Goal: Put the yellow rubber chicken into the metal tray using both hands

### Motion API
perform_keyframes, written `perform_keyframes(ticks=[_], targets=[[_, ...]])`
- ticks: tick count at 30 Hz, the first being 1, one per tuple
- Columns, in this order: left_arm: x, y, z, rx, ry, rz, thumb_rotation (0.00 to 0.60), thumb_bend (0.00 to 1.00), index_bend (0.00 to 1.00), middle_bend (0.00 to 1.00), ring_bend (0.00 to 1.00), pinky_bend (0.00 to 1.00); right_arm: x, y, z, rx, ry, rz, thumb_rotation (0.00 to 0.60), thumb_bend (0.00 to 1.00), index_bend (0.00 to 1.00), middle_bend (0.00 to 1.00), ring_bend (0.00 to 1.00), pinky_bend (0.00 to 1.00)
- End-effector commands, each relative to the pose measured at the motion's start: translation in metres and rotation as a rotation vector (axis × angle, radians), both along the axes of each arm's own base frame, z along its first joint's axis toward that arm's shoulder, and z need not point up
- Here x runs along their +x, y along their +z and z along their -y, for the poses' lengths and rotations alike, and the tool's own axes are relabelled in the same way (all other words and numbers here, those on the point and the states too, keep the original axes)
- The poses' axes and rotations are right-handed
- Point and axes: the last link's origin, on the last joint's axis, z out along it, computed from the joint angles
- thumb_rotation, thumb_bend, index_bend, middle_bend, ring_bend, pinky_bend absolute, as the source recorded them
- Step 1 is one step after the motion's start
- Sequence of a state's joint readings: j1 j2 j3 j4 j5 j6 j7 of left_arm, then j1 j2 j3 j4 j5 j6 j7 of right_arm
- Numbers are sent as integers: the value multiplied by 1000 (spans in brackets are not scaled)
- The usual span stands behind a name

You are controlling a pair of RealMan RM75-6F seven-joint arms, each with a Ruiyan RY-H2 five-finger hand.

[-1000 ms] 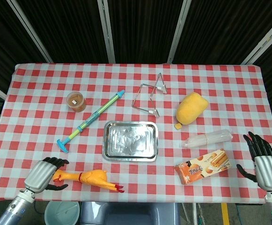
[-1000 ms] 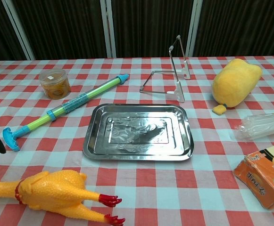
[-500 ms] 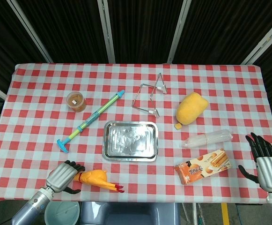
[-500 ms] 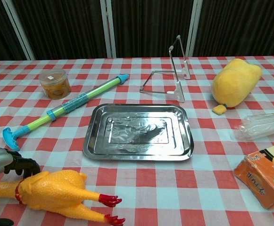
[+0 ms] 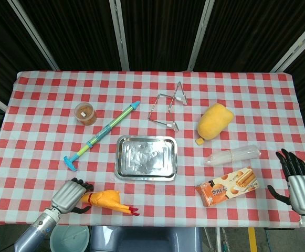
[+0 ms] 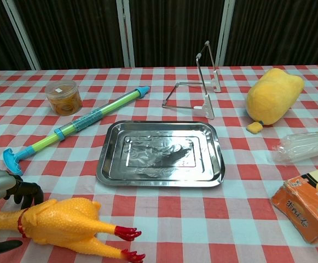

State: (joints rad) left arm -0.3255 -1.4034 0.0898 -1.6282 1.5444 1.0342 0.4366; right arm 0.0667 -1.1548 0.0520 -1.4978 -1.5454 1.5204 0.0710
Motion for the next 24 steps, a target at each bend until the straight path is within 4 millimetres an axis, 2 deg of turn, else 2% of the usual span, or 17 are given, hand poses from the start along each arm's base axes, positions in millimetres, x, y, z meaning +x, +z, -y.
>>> perform_keyframes(ticks=[1, 3, 8, 16, 20, 24], targets=[[1, -1, -1, 1, 2, -4, 600, 225, 352, 430, 361, 389, -1, 1, 0, -1, 1, -2, 600, 269, 0, 0, 0, 112], [2, -2, -1, -1, 3, -2, 600, 243, 358, 436, 365, 389, -2, 1, 0, -2, -3, -2, 600, 269, 0, 0, 0, 112], [5, -4, 0, -19, -2, 17, 600, 384, 415, 495, 417, 404, -4, 1, 1, 3, -9, -1, 600, 268, 0, 0, 0, 112], [16, -1, 0, -53, -49, 85, 600, 629, 553, 622, 534, 570, -3, -2, 5, 19, -5, 10, 600, 269, 0, 0, 0, 112], [20, 7, -4, -35, -88, 129, 600, 689, 598, 669, 578, 638, 1, -1, 7, 37, 8, 29, 600, 269, 0, 1, 0, 112], [25, 24, -9, -4, -136, 185, 600, 715, 623, 696, 603, 697, 9, 6, 7, 46, 42, 61, 600, 268, 0, 1, 0, 112]])
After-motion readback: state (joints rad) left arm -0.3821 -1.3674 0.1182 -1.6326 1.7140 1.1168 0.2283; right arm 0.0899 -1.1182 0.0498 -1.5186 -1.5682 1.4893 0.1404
